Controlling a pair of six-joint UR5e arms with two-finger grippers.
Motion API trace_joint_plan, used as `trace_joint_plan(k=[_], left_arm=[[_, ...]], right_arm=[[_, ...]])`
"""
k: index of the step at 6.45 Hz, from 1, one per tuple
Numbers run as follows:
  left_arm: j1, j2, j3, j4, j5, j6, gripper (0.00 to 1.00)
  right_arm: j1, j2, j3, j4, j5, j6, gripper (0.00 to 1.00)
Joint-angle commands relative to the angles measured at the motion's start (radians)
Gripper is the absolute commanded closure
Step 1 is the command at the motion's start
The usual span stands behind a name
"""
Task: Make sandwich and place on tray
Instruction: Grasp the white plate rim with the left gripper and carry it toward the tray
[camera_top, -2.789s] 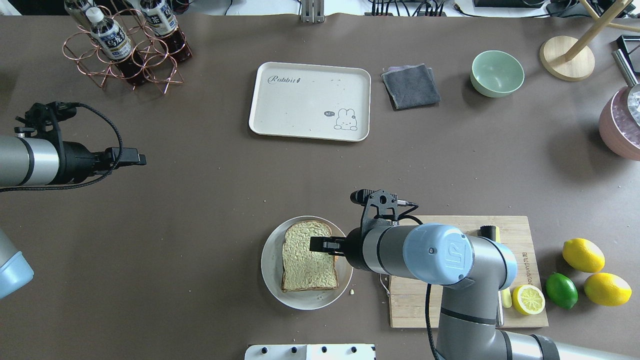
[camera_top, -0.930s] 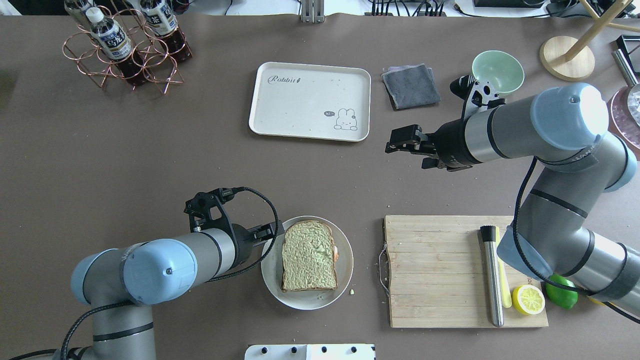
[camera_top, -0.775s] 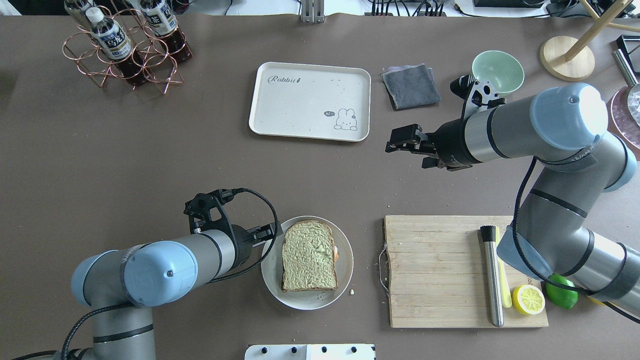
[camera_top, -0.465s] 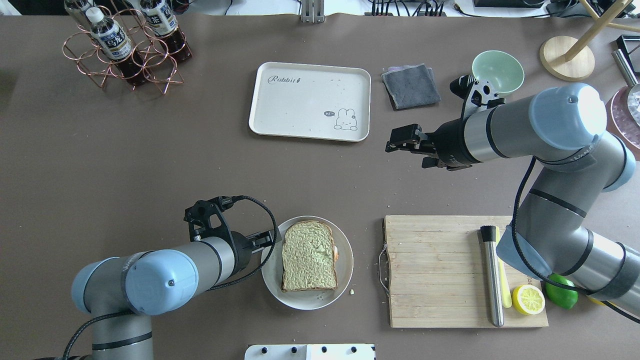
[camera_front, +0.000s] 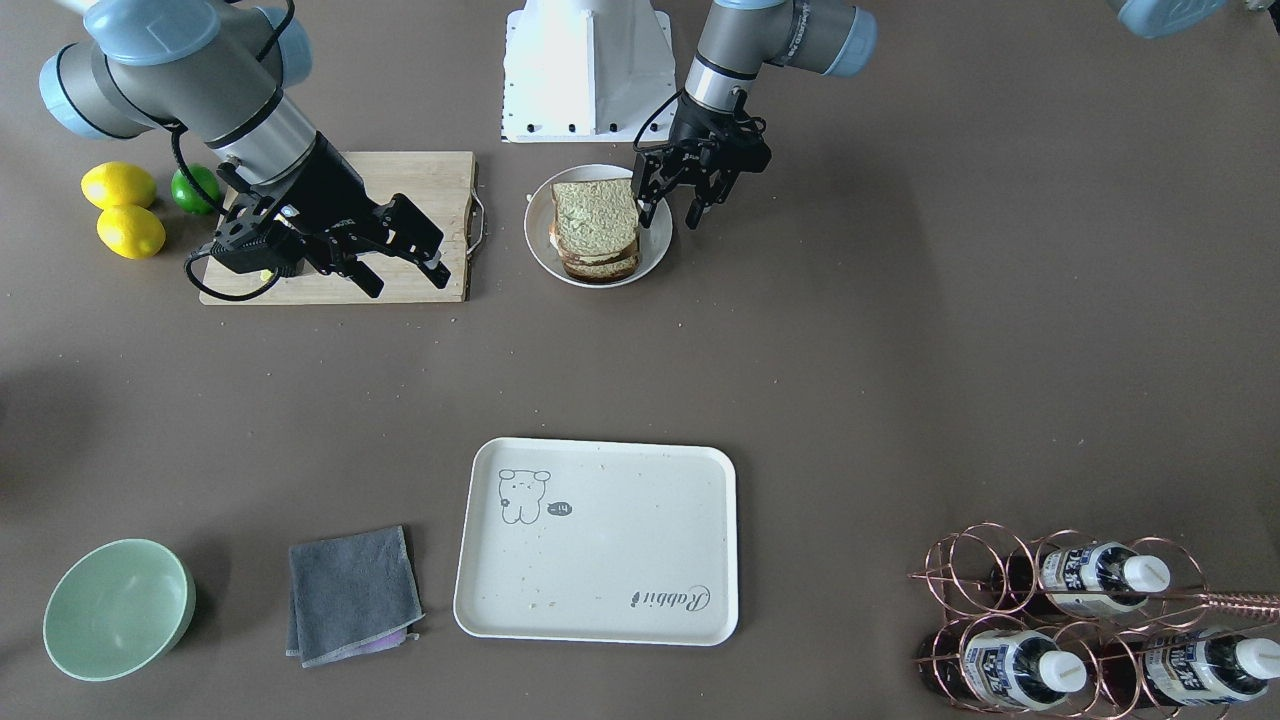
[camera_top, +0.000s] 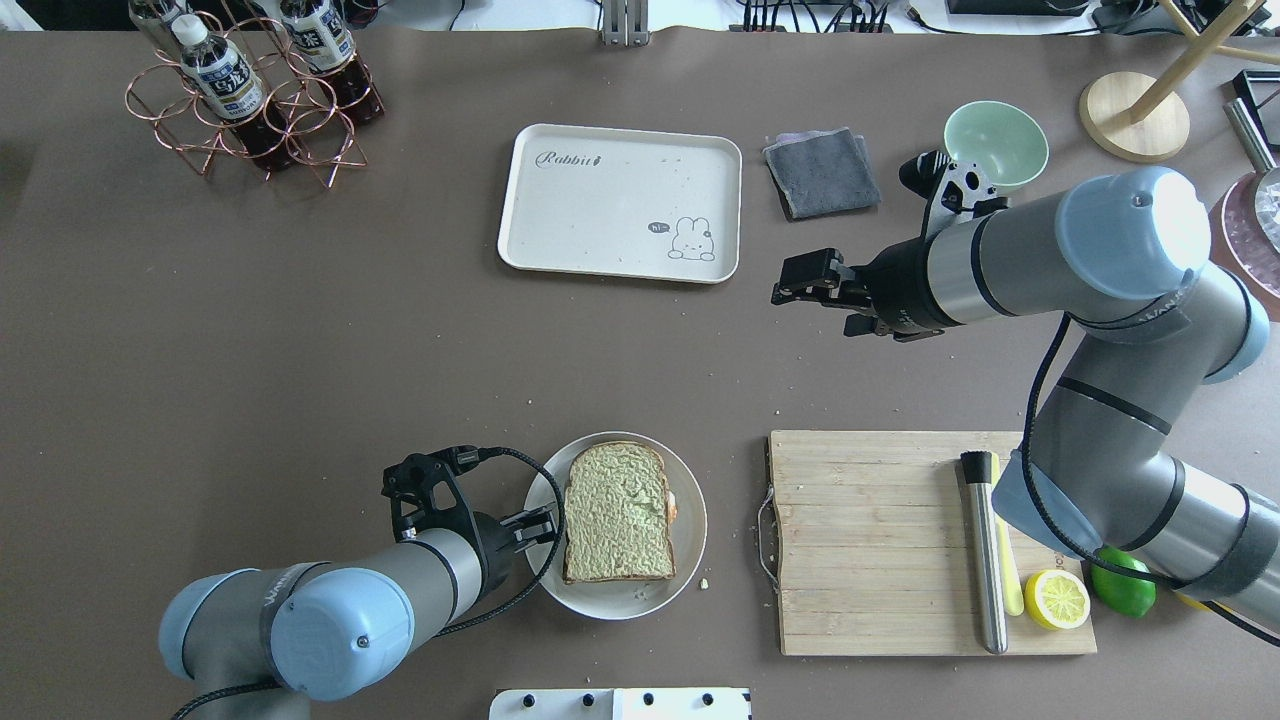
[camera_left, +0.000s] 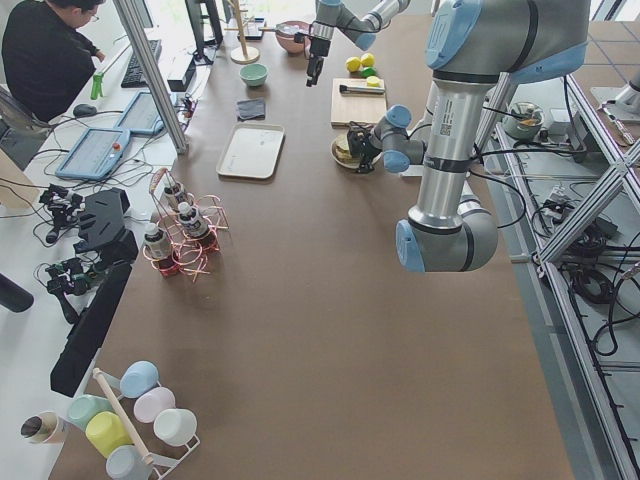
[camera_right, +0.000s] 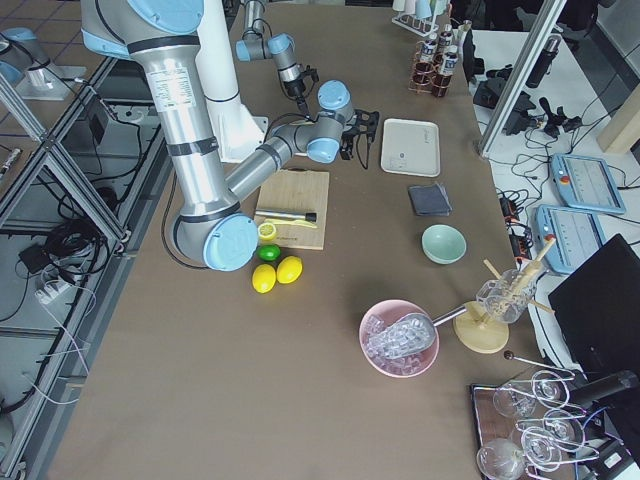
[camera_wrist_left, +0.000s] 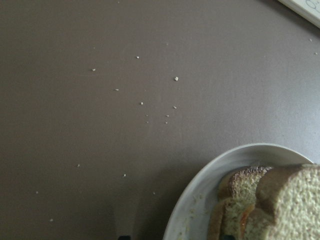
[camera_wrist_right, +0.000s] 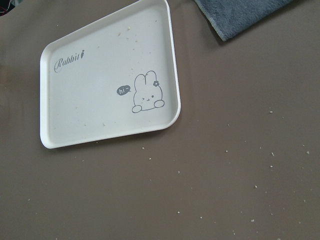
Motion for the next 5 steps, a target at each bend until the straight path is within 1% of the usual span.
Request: trace_joint_plan(k=[1,2,3,4,5], left_arm=[[0.008,0.001,0.007,0.000,0.008,-0.022,0.81],[0.011,0.001,0.009,0.000,0.009,-0.022,0.82],[0.009,-0.003,0.018,0.000,0.009,-0.022,0.85],[0.006,-0.010,0.011,0.000,0.002,-0.017,1.00],[-0.006,-0.014,-0.006,0.001,-0.021,-0.010,1.00]], right_arm=[[0.000,-0.002,0.000,0.000,-0.002,0.000,0.00],[0.000,-0.002,0.000,-0.001,-0.002,0.000,0.00],[0.000,-0.002,-0.002,0.000,-0.002,-0.001,0.00],[0.000,0.005,-0.006,-0.001,-0.002,-0.003,0.00],[0.005,0.008,-0.013,-0.002,-0.002,-0.007,0.00]])
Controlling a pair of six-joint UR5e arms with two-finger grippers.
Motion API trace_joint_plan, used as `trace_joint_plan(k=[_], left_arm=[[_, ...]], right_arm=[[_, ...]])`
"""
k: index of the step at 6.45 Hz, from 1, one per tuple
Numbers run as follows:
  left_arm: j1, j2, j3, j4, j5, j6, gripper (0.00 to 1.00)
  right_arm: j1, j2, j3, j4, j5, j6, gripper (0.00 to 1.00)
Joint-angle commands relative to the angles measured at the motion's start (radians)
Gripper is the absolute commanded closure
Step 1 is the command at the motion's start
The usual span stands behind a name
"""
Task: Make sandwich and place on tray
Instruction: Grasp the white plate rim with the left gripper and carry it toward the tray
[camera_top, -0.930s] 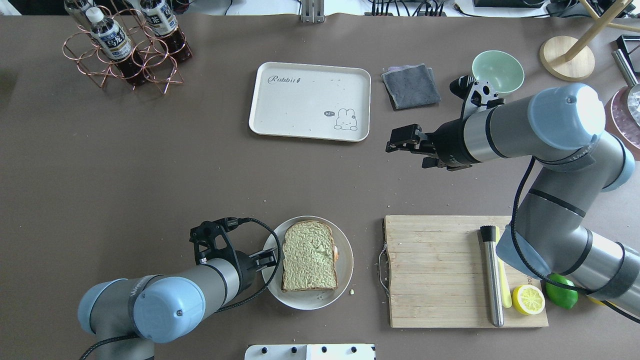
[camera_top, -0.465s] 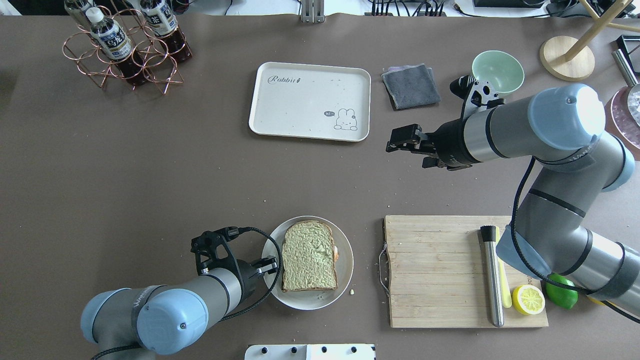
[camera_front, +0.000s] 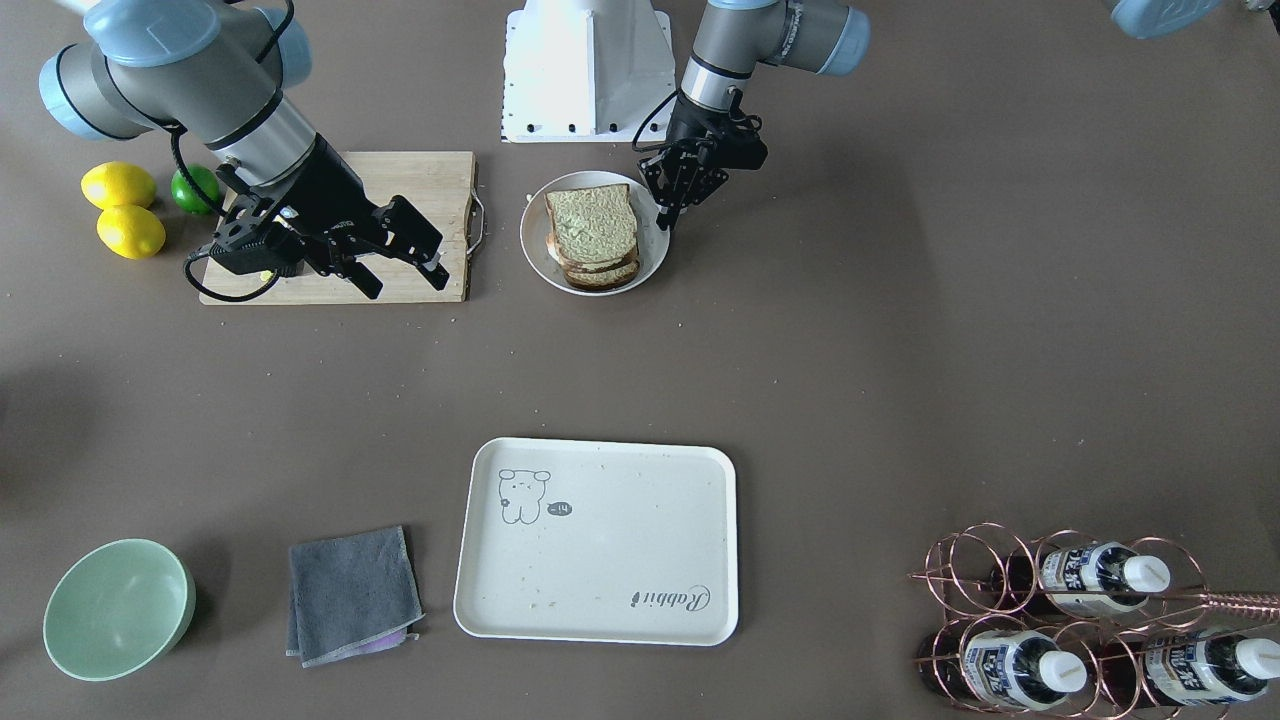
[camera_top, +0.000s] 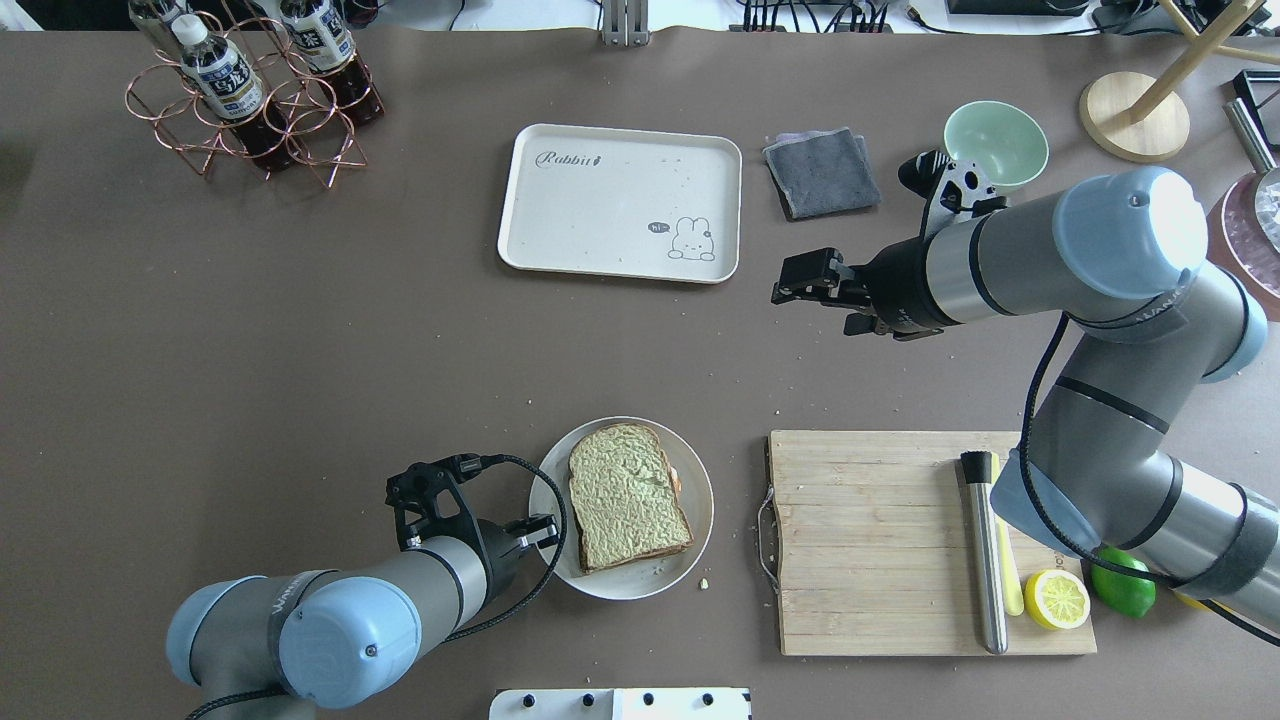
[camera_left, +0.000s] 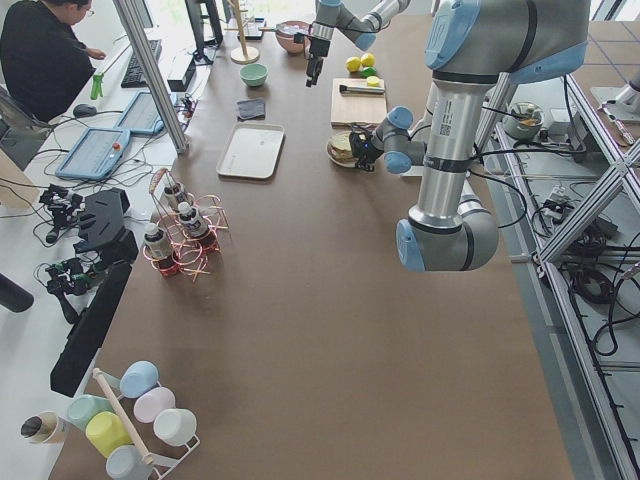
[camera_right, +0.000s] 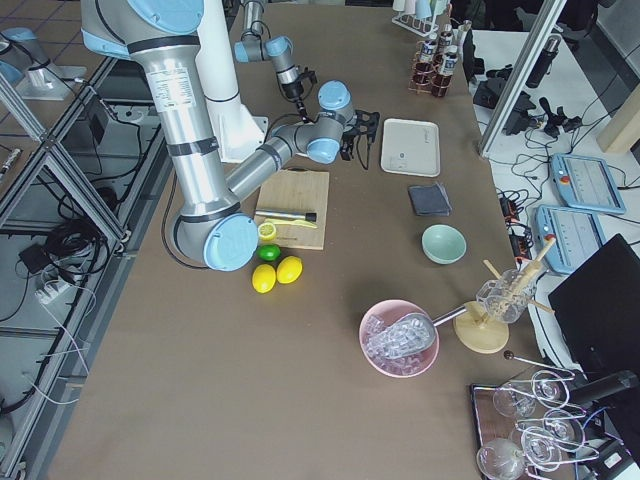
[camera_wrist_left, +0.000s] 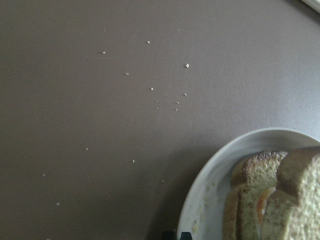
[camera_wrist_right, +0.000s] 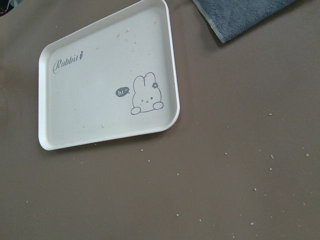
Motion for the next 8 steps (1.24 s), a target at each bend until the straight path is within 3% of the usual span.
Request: trace_joint_plan(k=[1,3,5,6,8], left_arm=[[-0.057,-0.005,-0.051,0.007,-0.097,0.005,1.00],[-0.100,-0.005,-0.065,0.012,-0.118,0.007,1.00],[-0.237,-0.043,-0.062,0.103,-0.162,-0.002,1.00],[-0.311,-0.086,-0.027,0.131,-0.185,-0.012,1.00],[-0.399,-0.224,0.138,0.136,-0.187,-0.064,1.00]], right_arm=[[0.005,0.005,-0.006,0.001,0.000,-0.005,0.00],[0.017,-0.008,0.006,0.001,0.017,-0.008,0.00],[0.045,-0.083,0.083,0.003,0.093,-0.008,0.00],[0.046,-0.146,0.135,0.003,0.095,-0.010,0.00],[0.046,-0.221,0.168,0.061,0.091,0.013,0.00]])
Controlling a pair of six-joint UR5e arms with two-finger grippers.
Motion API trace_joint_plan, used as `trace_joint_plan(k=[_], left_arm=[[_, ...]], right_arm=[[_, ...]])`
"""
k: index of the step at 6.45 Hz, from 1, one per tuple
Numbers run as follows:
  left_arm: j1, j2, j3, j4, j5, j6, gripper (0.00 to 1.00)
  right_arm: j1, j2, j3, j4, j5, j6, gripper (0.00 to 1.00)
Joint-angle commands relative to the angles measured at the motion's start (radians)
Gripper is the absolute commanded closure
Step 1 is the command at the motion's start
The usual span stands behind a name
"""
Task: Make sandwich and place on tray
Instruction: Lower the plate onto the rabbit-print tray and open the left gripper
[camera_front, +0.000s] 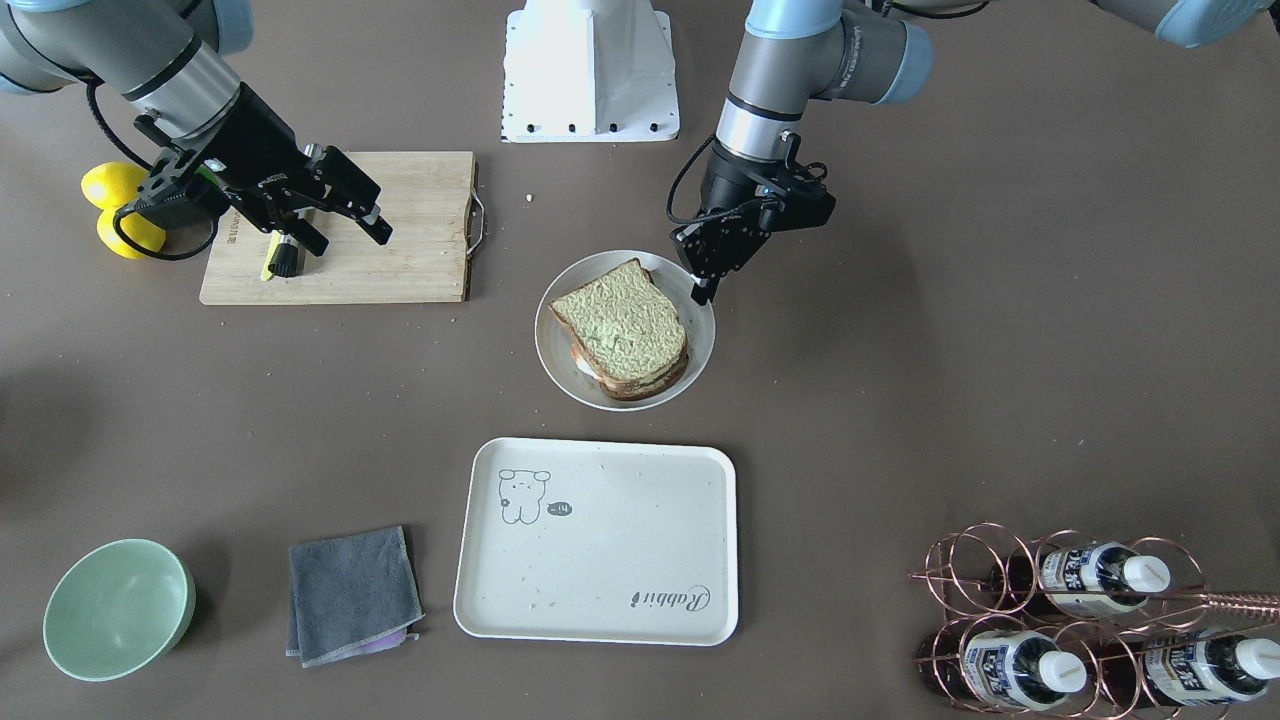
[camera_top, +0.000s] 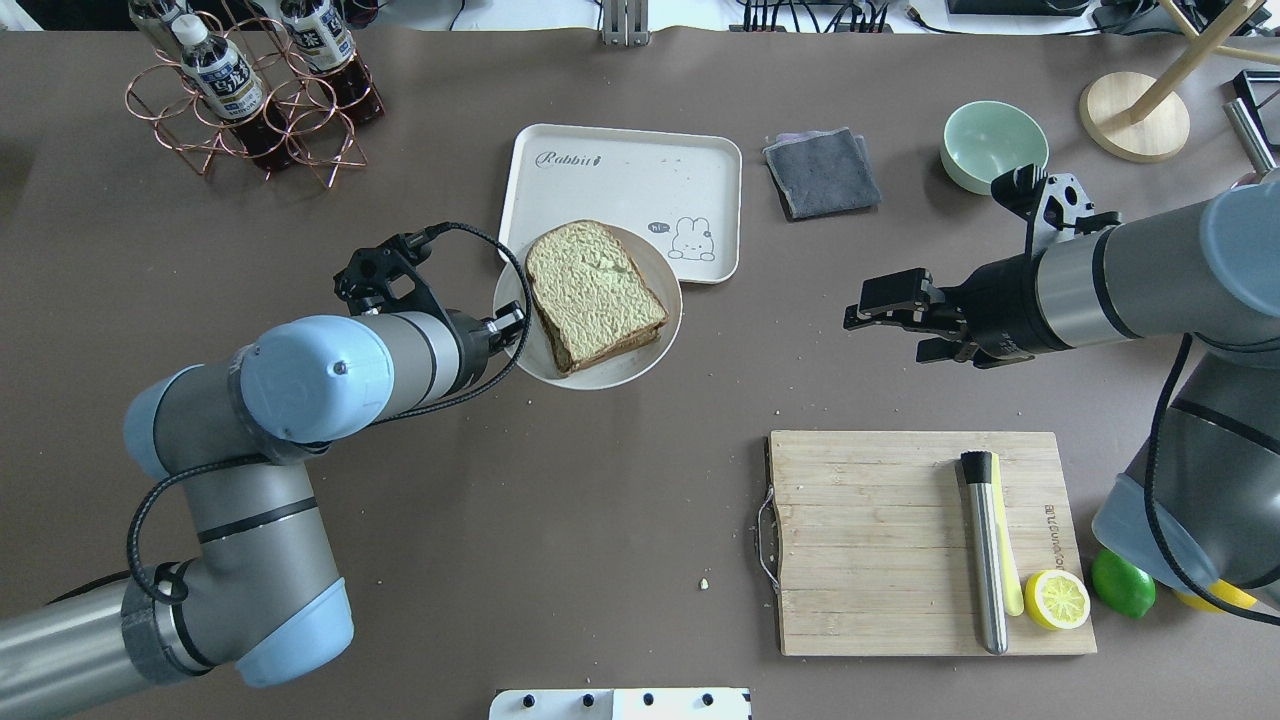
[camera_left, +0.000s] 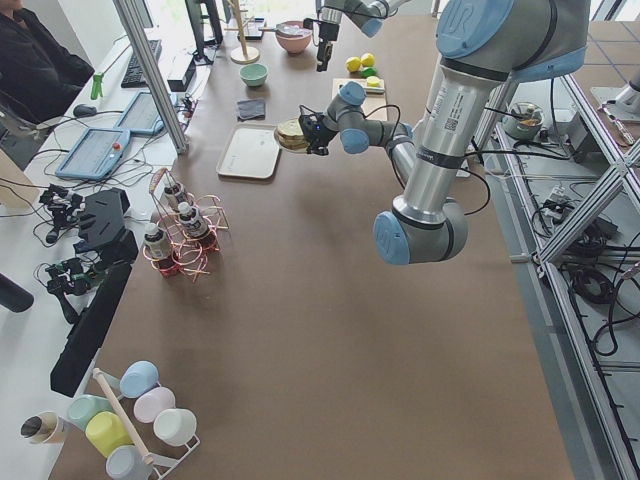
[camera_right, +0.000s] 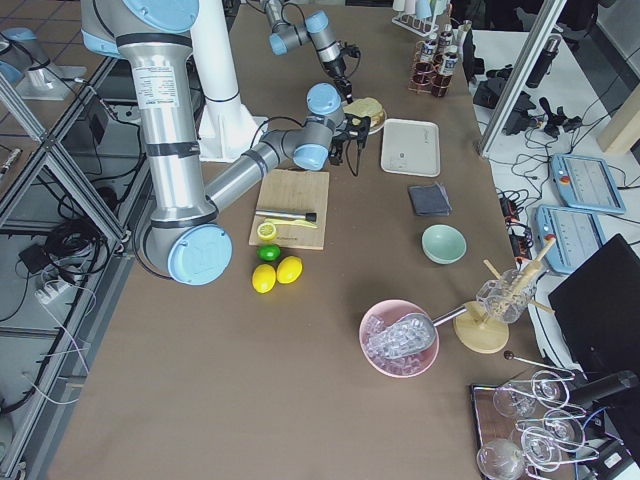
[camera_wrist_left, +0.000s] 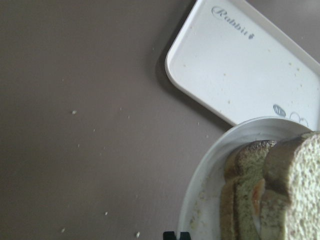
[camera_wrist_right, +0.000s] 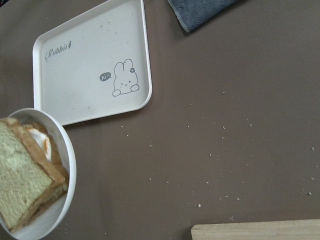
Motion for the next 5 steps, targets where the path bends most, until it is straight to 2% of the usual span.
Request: trace_joint_plan(k=[1,2,5], left_arm=[[-0.078,-0.154,0.189,0.003,-0.004,-0.054,1.00],[-0.084,-0.258,0.321,-0.001,-0.002,-0.071,1.00],[-0.113,-0.325,0.538,-0.130,-0.001,-0.073,1.00]], right_arm=[[-0.001,-0.035,0.002,0.034,-0.011,0.032,0.00],[-0.002,-0.015,-0.015,0.034,-0.014,0.032,0.00],[-0.002,0.025,-0.030,0.034,-0.048,0.030,0.00]])
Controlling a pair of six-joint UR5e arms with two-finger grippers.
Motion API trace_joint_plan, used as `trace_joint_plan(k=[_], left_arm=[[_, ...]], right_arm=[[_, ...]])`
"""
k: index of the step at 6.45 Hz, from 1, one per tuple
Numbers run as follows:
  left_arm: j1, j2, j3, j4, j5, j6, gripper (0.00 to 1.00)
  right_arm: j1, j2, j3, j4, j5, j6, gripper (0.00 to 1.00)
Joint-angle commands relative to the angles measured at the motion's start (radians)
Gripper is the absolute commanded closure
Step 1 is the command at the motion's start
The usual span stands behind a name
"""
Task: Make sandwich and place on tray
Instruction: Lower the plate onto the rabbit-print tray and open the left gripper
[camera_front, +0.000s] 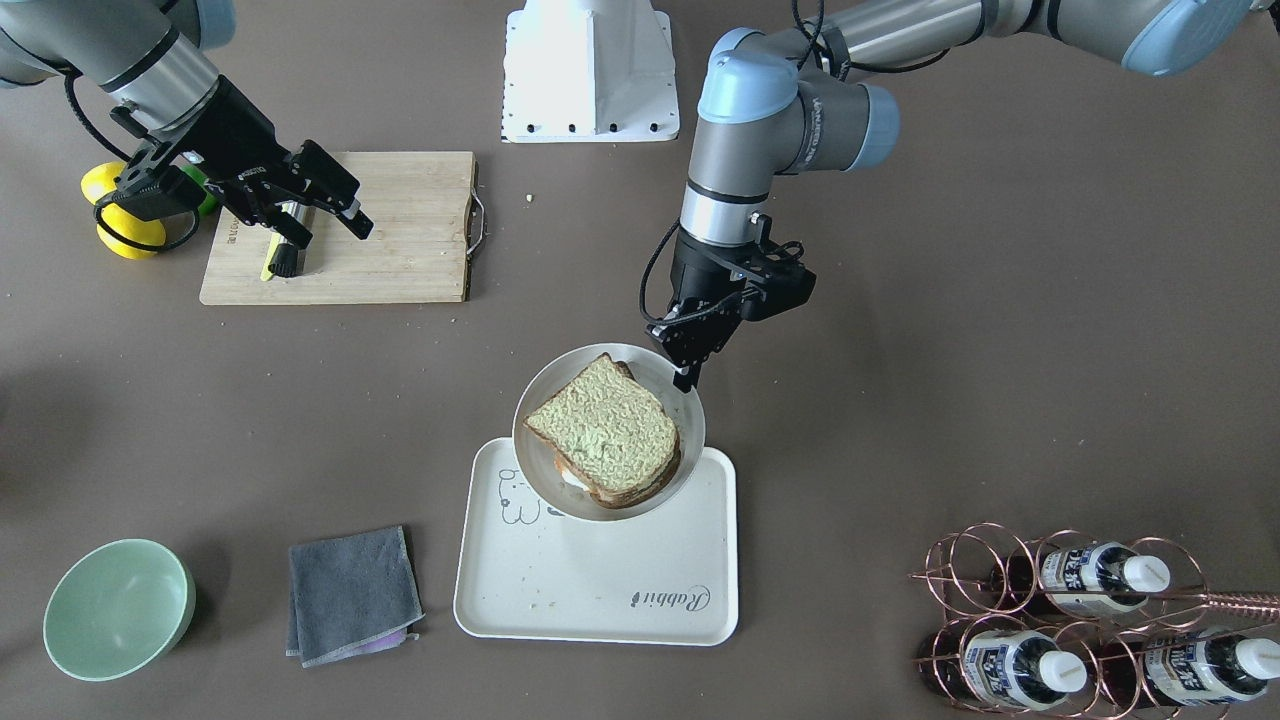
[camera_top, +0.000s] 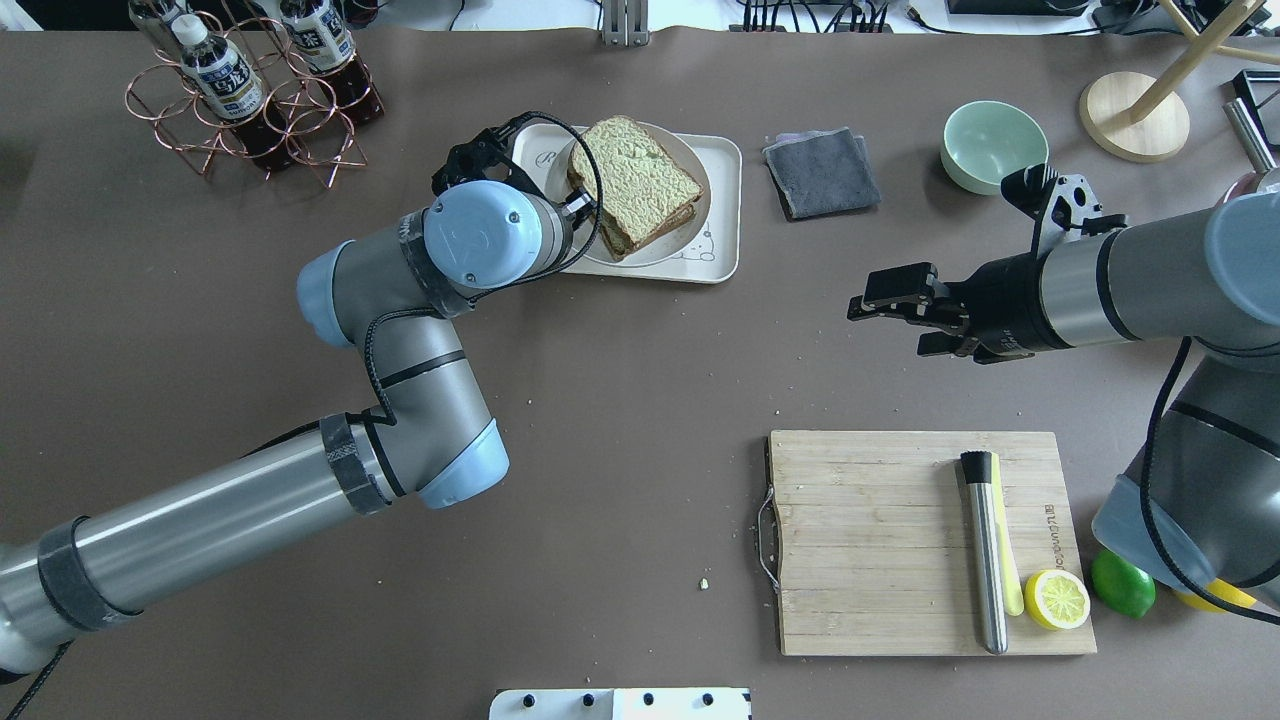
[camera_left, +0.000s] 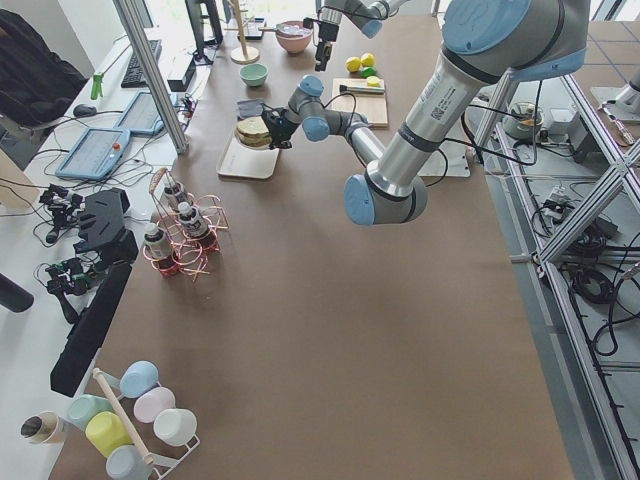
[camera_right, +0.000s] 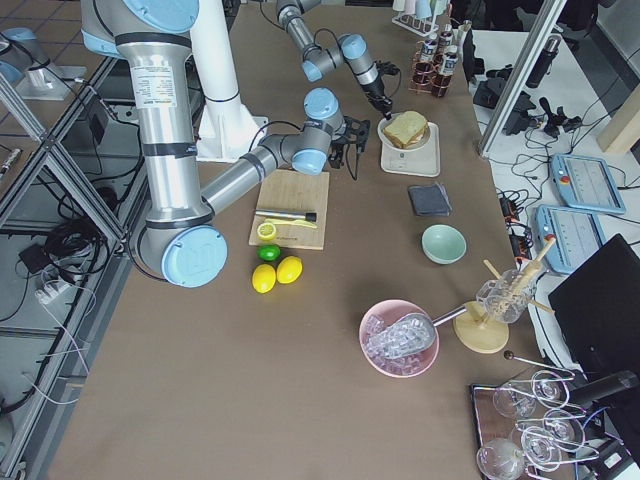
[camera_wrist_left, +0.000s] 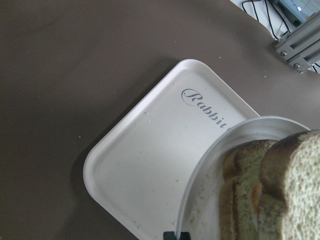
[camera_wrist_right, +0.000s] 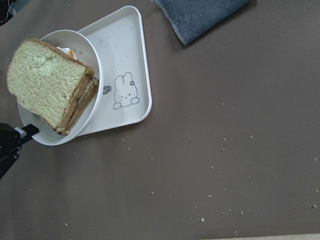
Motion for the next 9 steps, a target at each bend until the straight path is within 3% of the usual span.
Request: trace_joint_plan(k=[1,3,4,5,6,8,9], left_arm=[[-0.020,-0.032,0.124,-0.063,0.000,0.010,1.00],[-0.017,-0.060,0.193,-0.117,-0.002,0.014,1.00],[-0.015,-0.057,0.196,-0.121,0.001,0.014,0.51],[-0.020,-0.057,0.195,-0.121,0.000,0.014,0.35],[-0.036,-0.049,0.166,-0.118,-0.005,0.062,0.03],[-0.076,0.085,-0.007,-0.094,-0.130,0.110,0.03],[-0.089,0.165,-0.170,-0.001,-0.152,0.112,0.03]], right_arm=[[0.000,0.025,-0.003,0.000,-0.008,0.003,0.00],[0.000,0.031,-0.013,0.000,-0.022,0.003,0.00],[0.000,0.031,-0.013,0.000,-0.022,0.003,0.00],[0.000,0.031,-0.013,0.000,-0.022,0.004,0.00],[0.000,0.031,-0.012,0.000,-0.022,0.004,0.00],[0.000,0.031,-0.010,0.000,-0.020,0.004,0.00],[0.000,0.031,-0.009,0.000,-0.020,0.003,0.00]])
